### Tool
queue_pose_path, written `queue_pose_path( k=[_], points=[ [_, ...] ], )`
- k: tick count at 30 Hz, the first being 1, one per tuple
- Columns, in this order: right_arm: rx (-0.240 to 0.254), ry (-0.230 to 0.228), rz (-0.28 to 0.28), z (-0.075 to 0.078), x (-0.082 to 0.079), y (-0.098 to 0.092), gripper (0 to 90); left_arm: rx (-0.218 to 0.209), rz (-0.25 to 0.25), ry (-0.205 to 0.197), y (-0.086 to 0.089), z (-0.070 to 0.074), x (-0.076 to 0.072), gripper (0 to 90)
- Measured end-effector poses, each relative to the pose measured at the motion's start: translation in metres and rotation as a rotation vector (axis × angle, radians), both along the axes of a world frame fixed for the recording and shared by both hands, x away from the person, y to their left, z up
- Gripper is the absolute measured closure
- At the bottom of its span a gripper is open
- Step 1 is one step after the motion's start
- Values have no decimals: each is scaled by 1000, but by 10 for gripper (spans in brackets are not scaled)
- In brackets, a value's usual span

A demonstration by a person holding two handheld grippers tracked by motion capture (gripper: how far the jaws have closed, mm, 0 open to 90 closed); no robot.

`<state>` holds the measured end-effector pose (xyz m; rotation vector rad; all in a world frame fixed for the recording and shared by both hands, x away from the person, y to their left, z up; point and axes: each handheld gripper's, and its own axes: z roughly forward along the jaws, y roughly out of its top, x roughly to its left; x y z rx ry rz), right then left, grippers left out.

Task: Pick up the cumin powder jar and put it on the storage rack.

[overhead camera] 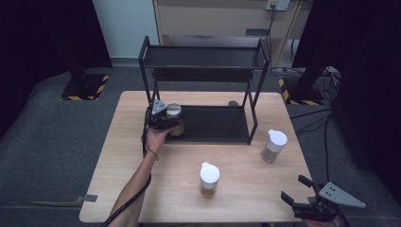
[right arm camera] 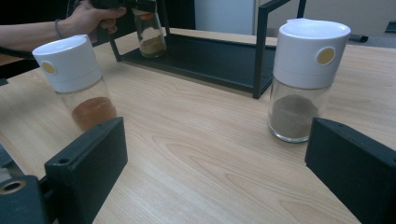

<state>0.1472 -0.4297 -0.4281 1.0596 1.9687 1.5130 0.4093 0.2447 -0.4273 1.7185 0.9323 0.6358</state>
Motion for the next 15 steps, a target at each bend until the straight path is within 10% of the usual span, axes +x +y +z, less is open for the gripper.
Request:
queue_pose_path(
  k=[15],
  points=[
    [-1,0,1,0,0,0,60,-7,-6,2,-3,12,0,217]
  ],
)
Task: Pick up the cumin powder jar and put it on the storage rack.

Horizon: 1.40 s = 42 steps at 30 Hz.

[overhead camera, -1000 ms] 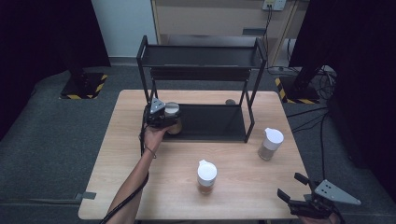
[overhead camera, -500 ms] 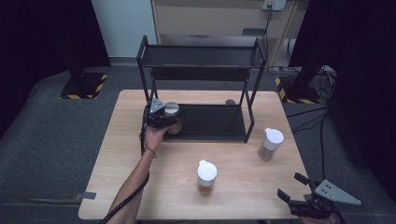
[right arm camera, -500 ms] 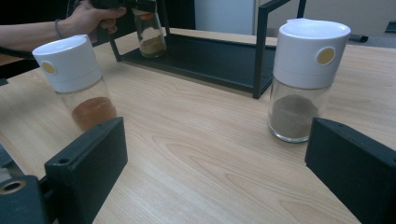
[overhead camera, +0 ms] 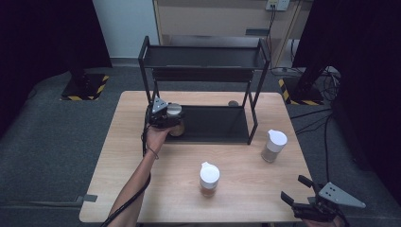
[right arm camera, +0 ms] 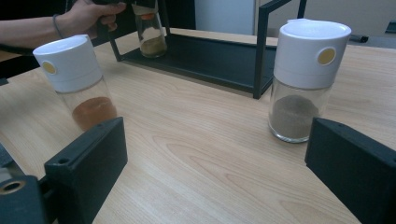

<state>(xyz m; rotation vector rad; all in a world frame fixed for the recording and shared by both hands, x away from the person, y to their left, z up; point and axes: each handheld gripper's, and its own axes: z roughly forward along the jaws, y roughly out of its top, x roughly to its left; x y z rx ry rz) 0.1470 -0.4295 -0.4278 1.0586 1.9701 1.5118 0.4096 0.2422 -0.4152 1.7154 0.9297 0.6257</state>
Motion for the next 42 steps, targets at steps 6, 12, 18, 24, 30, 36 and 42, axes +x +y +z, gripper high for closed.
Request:
queue_pose_path(
  k=[6,12,18,24,30,36,42],
  points=[
    [0,-1,1,0,0,0,59,-20,3,10,-5,12,-2,86],
    [-1,-1,3,0,0,0,60,-32,-6,-1,-6,31,-7,44],
    [-1,-1,4,0,0,0,60,-17,-14,11,-5,47,-13,14],
    [-4,-2,4,0,0,0,59,-9,-27,26,0,58,-18,5],
    [-4,-2,6,0,0,1,60,-16,-63,47,9,70,-25,6],
    [-5,-3,8,1,0,1,60,-30,-105,43,17,85,-37,5],
    [-8,-3,9,1,0,1,60,-30,-157,40,25,93,-53,6]
  ],
)
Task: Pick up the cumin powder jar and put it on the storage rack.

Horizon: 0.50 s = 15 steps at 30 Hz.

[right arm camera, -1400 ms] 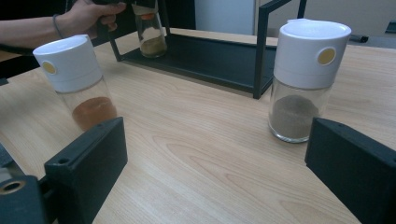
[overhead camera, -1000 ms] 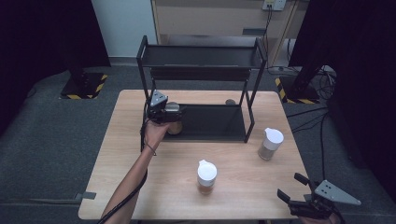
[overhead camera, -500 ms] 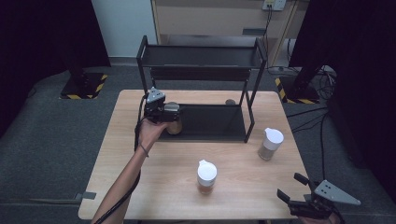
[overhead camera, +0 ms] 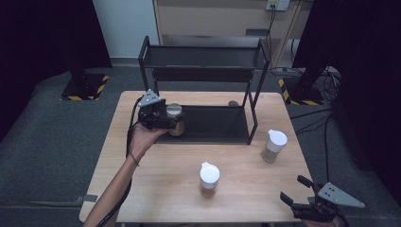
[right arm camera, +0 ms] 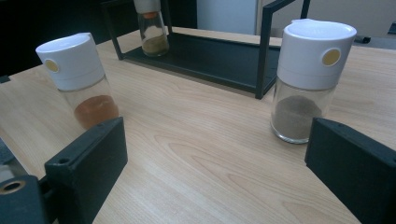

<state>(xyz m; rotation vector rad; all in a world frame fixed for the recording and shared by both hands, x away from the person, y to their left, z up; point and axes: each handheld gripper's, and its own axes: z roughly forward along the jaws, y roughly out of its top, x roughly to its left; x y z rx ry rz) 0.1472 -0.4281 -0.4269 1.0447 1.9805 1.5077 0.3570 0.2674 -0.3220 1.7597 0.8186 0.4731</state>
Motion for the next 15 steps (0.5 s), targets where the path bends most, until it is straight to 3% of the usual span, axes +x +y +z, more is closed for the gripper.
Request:
queue_pose_path(
  k=[15],
  points=[
    [-3,1,-1,0,0,1,60,-6,-70,-51,21,11,-47,4]
  ],
)
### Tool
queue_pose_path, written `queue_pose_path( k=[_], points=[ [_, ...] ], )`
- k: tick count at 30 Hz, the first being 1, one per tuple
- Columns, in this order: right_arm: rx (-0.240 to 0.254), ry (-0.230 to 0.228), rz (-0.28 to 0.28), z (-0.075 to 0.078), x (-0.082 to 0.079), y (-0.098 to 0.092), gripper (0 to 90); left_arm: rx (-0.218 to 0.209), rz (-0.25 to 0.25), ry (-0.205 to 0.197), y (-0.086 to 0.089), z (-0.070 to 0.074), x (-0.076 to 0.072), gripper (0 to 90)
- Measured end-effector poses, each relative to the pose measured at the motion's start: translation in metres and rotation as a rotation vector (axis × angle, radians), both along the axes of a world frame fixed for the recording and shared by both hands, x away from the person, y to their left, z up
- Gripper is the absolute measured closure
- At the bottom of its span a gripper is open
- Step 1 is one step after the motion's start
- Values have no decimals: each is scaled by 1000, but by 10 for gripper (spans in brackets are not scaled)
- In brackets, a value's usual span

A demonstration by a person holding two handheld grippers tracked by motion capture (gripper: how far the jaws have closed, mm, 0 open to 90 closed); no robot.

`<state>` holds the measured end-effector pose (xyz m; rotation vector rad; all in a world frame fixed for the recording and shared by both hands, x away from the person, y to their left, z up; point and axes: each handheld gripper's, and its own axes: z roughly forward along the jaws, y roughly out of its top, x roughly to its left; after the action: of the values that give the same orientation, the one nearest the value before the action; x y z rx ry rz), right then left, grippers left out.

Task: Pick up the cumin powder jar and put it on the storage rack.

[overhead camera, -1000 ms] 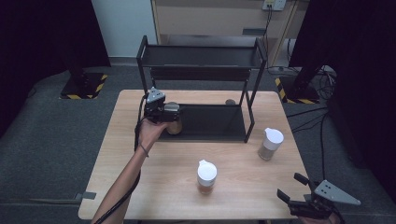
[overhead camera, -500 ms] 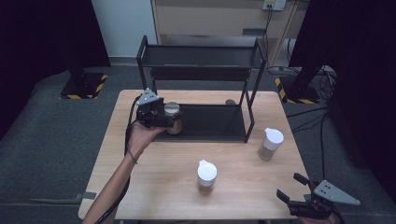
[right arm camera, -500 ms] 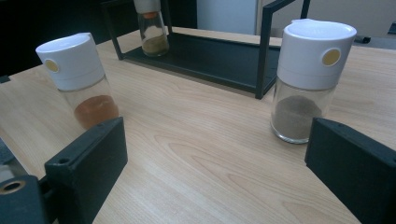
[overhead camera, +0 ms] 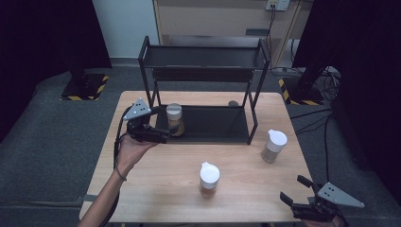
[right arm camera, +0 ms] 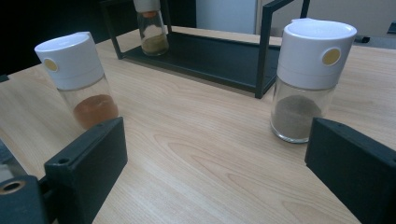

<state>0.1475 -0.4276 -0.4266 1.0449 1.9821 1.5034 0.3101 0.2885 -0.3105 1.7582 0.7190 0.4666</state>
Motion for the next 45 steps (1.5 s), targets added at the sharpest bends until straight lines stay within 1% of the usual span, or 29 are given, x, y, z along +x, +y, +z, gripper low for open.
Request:
queue_pose_path(
  k=[3,5,9,10,11,14,15,20,21,22,24,27,29,31,32,33,35,38,40,45],
  points=[
    [1,0,-1,0,0,0,60,-5,-11,-13,4,-3,-9,4],
    [-1,0,-1,0,0,0,60,1,-14,-22,6,-4,-15,4],
    [-3,1,-4,0,0,1,60,-3,-15,-31,12,-7,-28,4],
    [-3,2,-5,0,0,1,60,-3,-15,-31,12,-7,-28,4],
    [-2,3,-5,0,0,1,60,-7,-15,-40,15,-9,-33,4],
    [-3,4,-7,0,0,1,60,-22,-16,-52,20,-13,-42,3],
    [-4,3,-7,0,0,1,60,-20,-12,-58,21,-14,-45,3],
    [-3,4,-9,0,0,1,60,-33,0,-61,28,-22,-57,3],
    [-3,4,-10,0,0,1,59,-33,0,-61,28,-22,-57,2],
    [-4,5,-11,0,1,1,60,-37,4,-66,31,-26,-62,2],
    [-5,6,-12,0,1,2,59,-38,9,-68,33,-28,-65,2],
    [-8,7,-15,1,0,2,59,-37,28,-75,39,-35,-76,2],
    [-9,8,-17,1,0,2,59,-51,33,-74,44,-41,-82,2],
    [-11,7,-19,1,0,3,59,-36,44,-82,46,-44,-88,2],
    [-12,8,-20,1,0,3,60,-36,44,-82,46,-44,-88,2],
    [-13,9,-20,1,0,3,60,-27,51,-87,47,-46,-91,2],
    [-14,10,-20,1,0,3,59,-41,61,-91,52,-52,-97,2],
    [-15,9,-21,2,0,3,59,-39,59,-95,54,-56,-99,2],
    [-15,10,-18,1,0,3,59,-25,67,-87,55,-61,-102,2],
    [-19,10,-19,2,0,4,59,-32,71,-77,57,-75,-107,2]
  ],
)
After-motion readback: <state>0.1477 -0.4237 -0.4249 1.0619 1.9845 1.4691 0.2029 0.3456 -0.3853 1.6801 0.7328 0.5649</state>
